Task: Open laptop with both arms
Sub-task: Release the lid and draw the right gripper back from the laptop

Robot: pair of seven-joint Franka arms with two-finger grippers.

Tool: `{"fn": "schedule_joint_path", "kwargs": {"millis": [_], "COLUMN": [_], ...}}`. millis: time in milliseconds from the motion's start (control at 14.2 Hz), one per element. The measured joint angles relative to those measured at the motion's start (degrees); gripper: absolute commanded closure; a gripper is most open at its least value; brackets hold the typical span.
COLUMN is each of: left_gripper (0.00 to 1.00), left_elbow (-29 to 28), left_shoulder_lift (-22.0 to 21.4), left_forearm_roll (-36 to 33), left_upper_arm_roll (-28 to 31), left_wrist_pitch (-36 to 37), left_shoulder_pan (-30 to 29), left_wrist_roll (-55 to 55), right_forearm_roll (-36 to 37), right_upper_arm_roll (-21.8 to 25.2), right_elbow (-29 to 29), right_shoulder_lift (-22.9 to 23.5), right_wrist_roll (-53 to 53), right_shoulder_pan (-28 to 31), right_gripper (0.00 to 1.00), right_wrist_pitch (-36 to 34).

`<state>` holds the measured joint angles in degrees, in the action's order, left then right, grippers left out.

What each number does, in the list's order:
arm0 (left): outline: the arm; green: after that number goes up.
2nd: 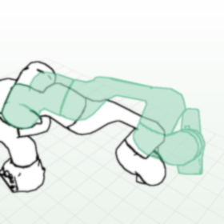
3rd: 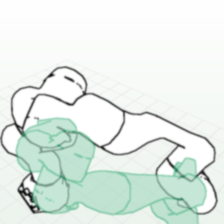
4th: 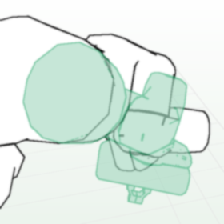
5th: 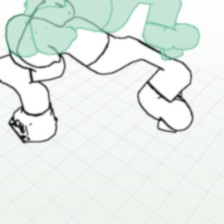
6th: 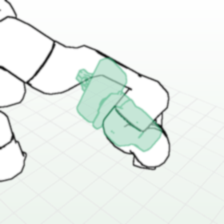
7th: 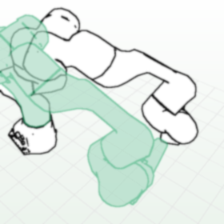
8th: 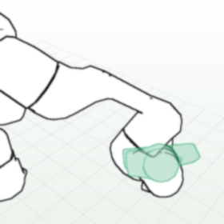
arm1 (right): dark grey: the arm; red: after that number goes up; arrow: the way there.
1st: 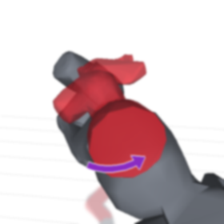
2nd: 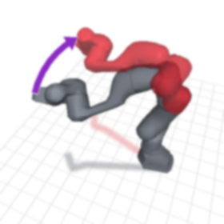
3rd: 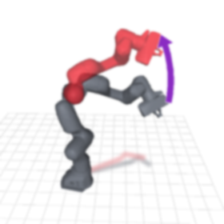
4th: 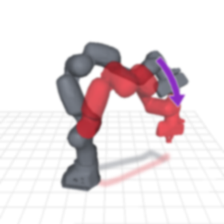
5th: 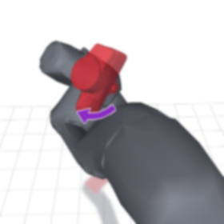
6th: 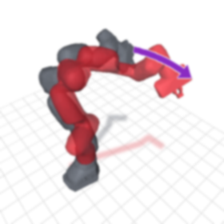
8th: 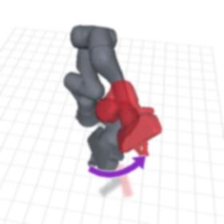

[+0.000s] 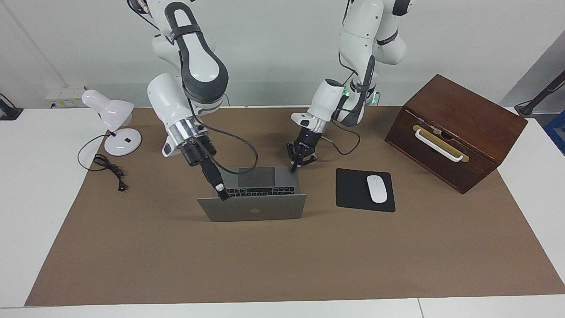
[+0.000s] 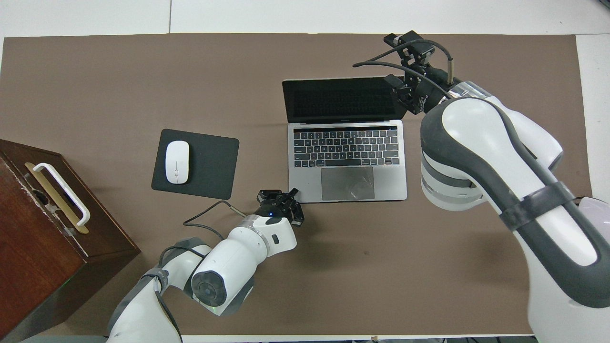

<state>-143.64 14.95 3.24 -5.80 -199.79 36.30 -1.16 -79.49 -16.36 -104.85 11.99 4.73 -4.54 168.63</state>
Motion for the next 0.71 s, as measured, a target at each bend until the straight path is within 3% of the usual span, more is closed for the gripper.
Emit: {"fn": "schedule_joint_path", "kwargs": {"millis": [423,705], "left_gripper": [1.00,1.00], "left_elbow": [1.11,2.84], "left_shoulder_lift": [0.24,-0.09], "left_forearm_roll": [0.00,0.00], "left_upper_arm_roll": [-0.10,-0.21], "left_wrist_pitch": [-0.01,-0.14], "left_shoulder_pan": [0.00,0.05], "left_wrist_roll": [-6.64,-12.28], "right_forearm_roll": [19.88,39.42], "right_upper_arm_roll": [1.32,1.48], "right_elbow": [-1.06,-1.30], "right_shoulder_lift": [-3.74,-5.59], "right_wrist_roll": [3.18,4.09], "right_shoulder_pan": [5.29,11.74], "right_gripper": [0.00,0.00], "right_wrist_pitch": [-12.26,-24.41]}}
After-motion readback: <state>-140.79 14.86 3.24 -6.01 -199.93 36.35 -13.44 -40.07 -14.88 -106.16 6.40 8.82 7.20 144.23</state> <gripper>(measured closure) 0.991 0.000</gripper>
